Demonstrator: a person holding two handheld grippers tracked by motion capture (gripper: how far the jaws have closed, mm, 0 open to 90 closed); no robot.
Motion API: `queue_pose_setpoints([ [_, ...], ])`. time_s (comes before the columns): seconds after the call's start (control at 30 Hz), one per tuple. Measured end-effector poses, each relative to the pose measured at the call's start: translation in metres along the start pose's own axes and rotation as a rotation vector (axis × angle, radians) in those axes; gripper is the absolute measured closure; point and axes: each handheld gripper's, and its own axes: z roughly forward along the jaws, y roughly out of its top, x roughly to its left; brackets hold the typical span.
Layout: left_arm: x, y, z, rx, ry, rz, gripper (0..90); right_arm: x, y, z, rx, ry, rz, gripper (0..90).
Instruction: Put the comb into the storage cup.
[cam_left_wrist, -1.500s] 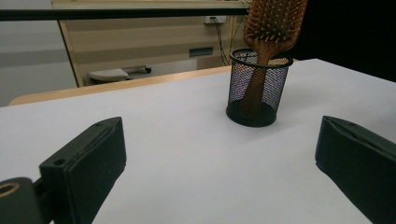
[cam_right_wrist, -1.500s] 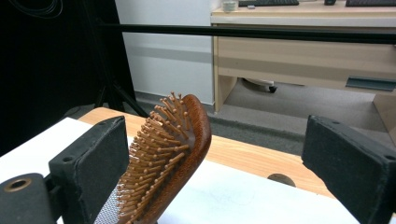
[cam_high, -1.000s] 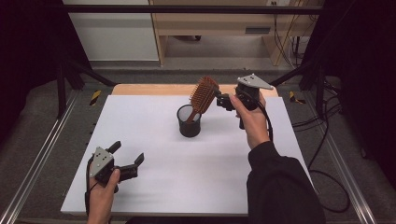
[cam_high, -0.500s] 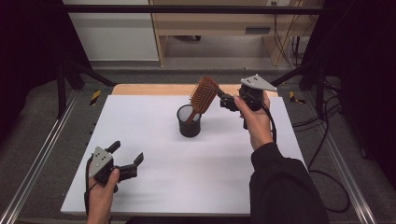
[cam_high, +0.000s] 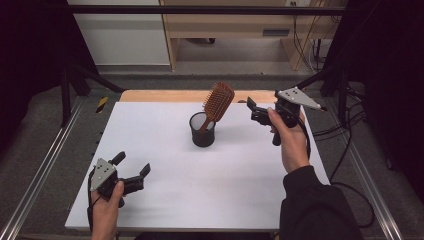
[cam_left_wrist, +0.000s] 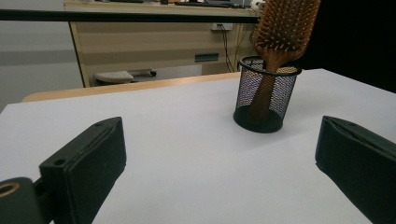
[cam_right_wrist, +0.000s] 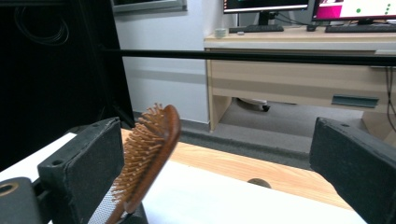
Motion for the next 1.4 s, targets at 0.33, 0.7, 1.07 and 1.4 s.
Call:
queue_pose_setpoints([
  [0.33, 0.002, 0.001, -0.005, -0.019, 0.008, -0.013, 2.3, -0.013, -0.002, -0.025, -0.028, -0.014, 0.015, 3.2],
  [0.7, 0.005, 0.001, -0.007, -0.025, 0.013, -0.020, 2.3, -0.016, 0.004, -0.030, -0.039, -0.009, 0.011, 2.3],
  [1.07, 0.008, 0.002, -0.009, -0.038, 0.018, -0.022, 2.2, -0.022, 0.006, -0.038, -0.049, -0.012, 0.009, 2.1],
  [1.4, 0.008, 0.003, -0.011, -0.041, 0.015, -0.017, 2.1, -0.032, 0.006, -0.047, -0.059, -0.031, 0.015, 1.4],
])
